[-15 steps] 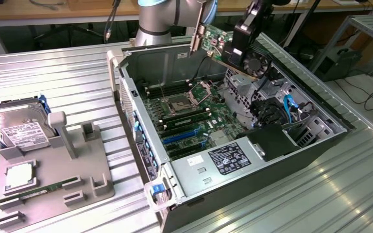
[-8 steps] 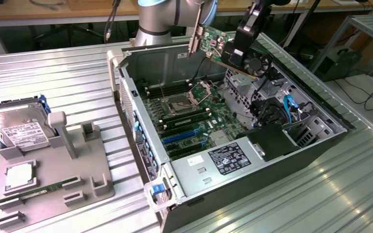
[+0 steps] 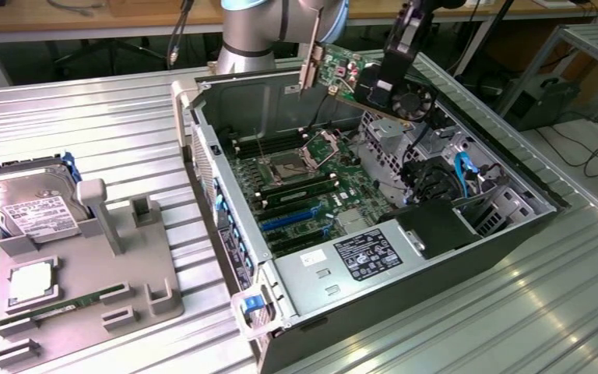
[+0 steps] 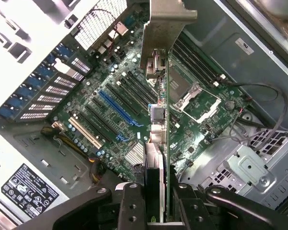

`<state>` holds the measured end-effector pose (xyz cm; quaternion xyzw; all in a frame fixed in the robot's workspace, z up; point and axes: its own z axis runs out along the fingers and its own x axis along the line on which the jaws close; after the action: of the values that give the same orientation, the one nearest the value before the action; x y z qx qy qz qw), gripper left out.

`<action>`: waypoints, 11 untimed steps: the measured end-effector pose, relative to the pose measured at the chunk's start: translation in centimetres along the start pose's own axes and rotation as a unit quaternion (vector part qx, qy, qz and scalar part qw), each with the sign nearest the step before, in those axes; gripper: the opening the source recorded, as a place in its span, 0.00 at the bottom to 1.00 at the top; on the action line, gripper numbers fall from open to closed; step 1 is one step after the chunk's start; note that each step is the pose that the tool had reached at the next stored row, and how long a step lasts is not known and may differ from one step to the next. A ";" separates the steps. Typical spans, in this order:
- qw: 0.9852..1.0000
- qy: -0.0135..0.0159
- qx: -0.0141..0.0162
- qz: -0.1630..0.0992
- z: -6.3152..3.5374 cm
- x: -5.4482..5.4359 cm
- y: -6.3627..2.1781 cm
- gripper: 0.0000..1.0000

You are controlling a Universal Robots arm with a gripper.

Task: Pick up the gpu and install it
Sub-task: 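Insert the gpu into the slot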

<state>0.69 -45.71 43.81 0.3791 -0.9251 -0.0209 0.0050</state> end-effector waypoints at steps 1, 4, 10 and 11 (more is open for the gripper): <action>1.000 0.000 0.000 -0.005 0.00 0.0 0.00 0.28; 1.000 0.001 0.000 -0.022 0.00 0.0 0.00 0.28; 0.998 0.003 0.000 -0.061 0.00 0.0 0.00 0.28; 0.998 0.003 0.000 -0.067 0.00 0.0 0.00 0.28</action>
<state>0.69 -45.71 43.81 0.4399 -0.8978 -0.0205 0.0064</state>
